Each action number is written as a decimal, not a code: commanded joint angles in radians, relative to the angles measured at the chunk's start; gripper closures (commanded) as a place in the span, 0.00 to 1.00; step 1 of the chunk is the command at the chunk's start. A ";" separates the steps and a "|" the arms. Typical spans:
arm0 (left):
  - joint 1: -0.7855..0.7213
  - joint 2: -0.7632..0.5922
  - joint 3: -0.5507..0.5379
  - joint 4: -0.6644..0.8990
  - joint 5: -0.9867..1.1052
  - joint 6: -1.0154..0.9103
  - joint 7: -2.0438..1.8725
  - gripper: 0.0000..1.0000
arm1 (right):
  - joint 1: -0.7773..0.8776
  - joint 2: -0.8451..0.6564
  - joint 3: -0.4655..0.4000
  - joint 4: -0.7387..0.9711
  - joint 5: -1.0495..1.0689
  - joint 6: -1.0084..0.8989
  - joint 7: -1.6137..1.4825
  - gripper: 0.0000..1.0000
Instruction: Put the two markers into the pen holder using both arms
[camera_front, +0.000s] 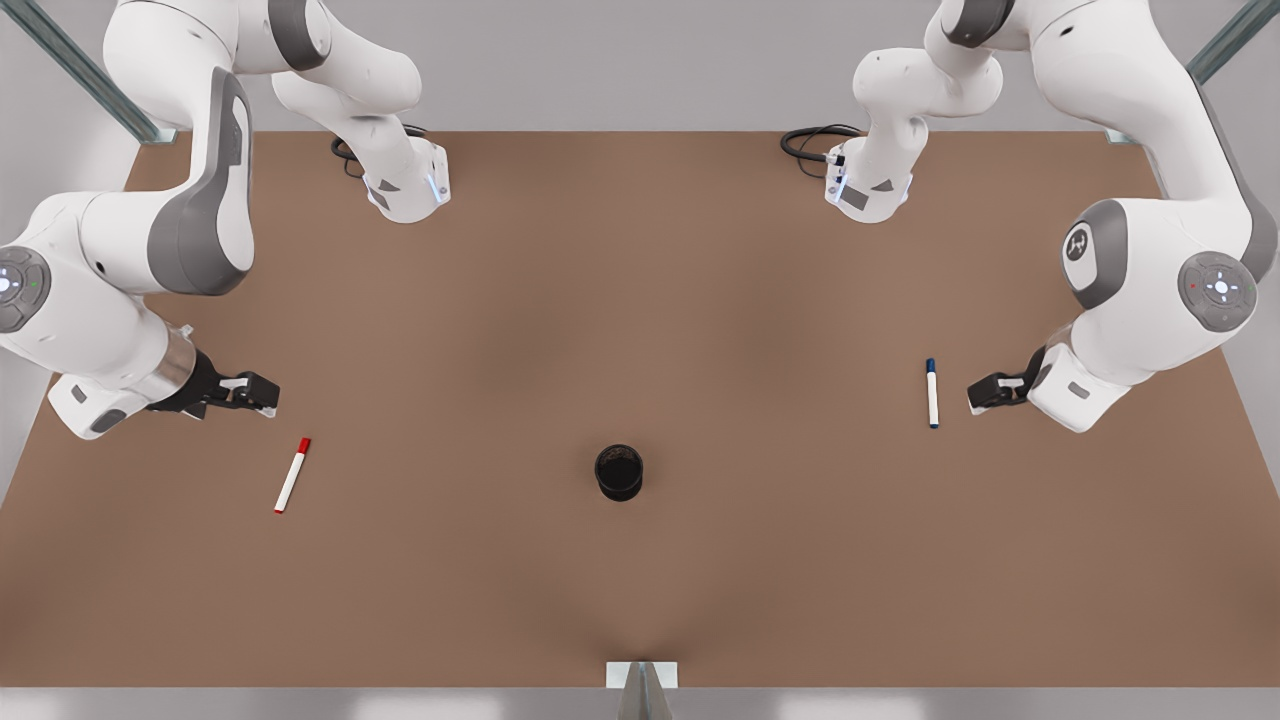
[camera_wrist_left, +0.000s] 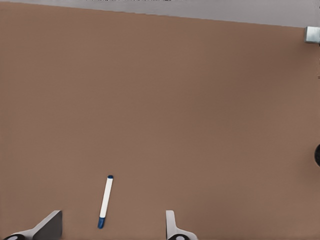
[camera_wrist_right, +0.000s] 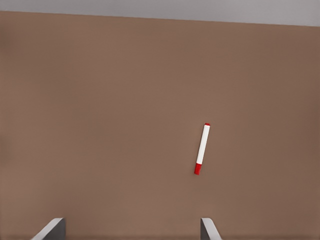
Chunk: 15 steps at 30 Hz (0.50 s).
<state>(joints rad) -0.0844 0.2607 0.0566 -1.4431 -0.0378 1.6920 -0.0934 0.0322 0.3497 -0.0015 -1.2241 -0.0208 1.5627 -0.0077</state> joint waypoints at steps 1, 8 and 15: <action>0.000 0.000 0.000 0.000 0.001 0.023 0.135 0.00 | 0.000 0.000 0.000 0.000 0.001 0.004 -0.003 0.00; 0.060 0.020 0.077 -0.430 -0.004 0.497 0.388 0.00 | -0.080 0.181 -0.005 -0.075 -0.001 0.309 -0.014 0.00; 0.069 0.051 0.097 -0.638 -0.004 0.701 0.396 0.00 | -0.144 0.357 0.000 -0.164 0.004 0.523 -0.011 0.00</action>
<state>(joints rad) -0.0154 0.3085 0.1517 -2.0782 -0.0426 2.2230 0.0909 -0.1057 0.6977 -0.0028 -1.3919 -0.0181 1.9492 -0.0113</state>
